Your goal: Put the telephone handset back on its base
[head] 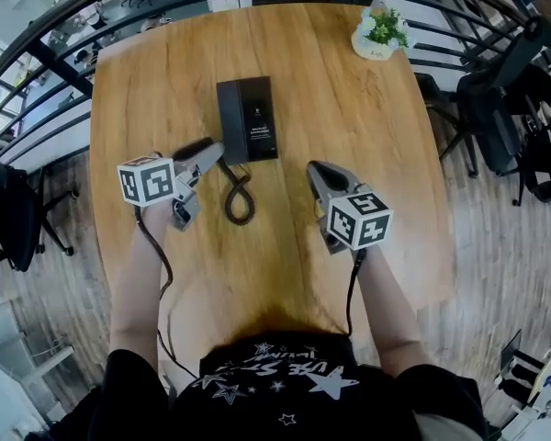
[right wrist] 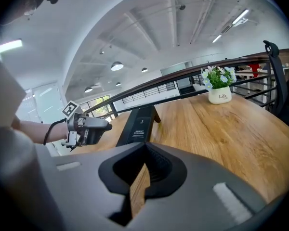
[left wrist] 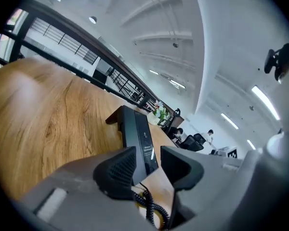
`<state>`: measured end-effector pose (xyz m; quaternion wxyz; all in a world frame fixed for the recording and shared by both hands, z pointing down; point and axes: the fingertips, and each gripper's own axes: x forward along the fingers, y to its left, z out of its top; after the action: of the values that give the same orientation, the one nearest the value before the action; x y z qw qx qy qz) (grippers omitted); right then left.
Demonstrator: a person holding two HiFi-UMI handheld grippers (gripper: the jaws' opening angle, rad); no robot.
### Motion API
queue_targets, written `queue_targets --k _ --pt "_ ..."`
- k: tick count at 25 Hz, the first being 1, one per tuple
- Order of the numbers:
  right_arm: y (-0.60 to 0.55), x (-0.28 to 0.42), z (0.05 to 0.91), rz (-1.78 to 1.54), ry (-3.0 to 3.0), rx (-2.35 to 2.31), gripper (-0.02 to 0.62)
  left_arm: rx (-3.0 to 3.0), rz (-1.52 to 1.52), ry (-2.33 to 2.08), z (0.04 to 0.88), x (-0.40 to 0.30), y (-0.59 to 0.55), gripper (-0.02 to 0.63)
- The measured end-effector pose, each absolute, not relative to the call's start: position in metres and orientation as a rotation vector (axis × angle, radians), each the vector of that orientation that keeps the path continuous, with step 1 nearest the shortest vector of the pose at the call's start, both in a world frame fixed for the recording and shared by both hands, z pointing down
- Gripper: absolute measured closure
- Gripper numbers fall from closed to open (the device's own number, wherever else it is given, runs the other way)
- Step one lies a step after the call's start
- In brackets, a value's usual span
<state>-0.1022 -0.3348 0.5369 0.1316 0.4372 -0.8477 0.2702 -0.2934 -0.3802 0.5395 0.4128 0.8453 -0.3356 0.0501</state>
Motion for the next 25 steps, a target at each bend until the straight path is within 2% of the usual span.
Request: queue_targets --k 7,12,17,25 --pt "-0.31 -0.097 0.496 0.743 -2.529 1.256 0.595 2.242 0.153 -0.986 0.478 -0.291 -0.35 0.443" --pt "-0.294 -0.088 0.464 0.661 -2.573 1.23 0.595 2.342 0.307 -1.115 0.453 -0.281 -0.315 0.443" --pt "-0.272 -0.081 0.449 0.63 -2.603 1.189 0.595 2.392 0.415 -1.252 0.443 -0.273 -0.269 0.458" --pt "-0.243 -0.05 0.453 0.606 -2.619 1.021 0.595 2.298 0.403 -1.388 0.445 -0.249 -0.201 0.486"
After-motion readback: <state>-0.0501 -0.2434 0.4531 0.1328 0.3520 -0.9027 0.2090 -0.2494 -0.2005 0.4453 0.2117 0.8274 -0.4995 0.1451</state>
